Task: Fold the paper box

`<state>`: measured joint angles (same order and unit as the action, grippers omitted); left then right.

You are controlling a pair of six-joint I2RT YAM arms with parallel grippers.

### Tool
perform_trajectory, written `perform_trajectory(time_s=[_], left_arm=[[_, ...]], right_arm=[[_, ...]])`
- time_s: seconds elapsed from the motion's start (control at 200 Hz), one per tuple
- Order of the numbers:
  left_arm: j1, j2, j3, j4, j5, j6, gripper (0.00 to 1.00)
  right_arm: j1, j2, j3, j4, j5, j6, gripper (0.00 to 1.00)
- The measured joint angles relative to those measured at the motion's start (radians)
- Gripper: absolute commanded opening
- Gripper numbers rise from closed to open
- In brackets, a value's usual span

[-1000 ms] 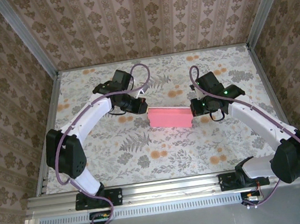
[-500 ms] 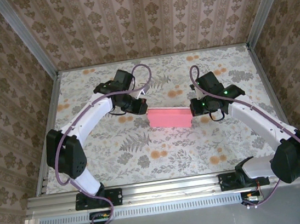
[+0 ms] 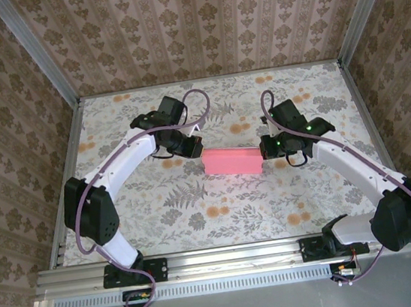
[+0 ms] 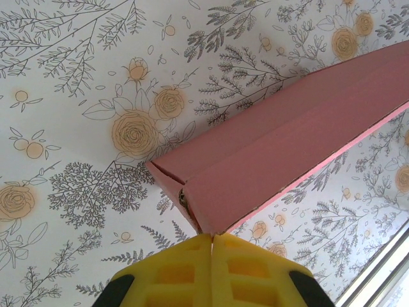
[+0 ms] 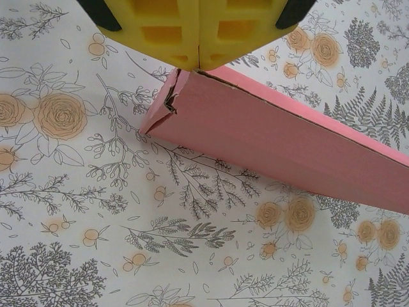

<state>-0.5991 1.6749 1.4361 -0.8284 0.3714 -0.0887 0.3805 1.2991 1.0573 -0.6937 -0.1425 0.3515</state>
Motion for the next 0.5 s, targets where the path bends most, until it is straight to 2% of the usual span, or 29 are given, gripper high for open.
perform_trajectory(time_s=[0.5], left_arm=[[-0.009, 0.0, 0.0, 0.0, -0.013, 0.0, 0.0]], right_arm=[[0.0, -0.004, -0.025, 0.039, 0.018, 0.018, 0.03]])
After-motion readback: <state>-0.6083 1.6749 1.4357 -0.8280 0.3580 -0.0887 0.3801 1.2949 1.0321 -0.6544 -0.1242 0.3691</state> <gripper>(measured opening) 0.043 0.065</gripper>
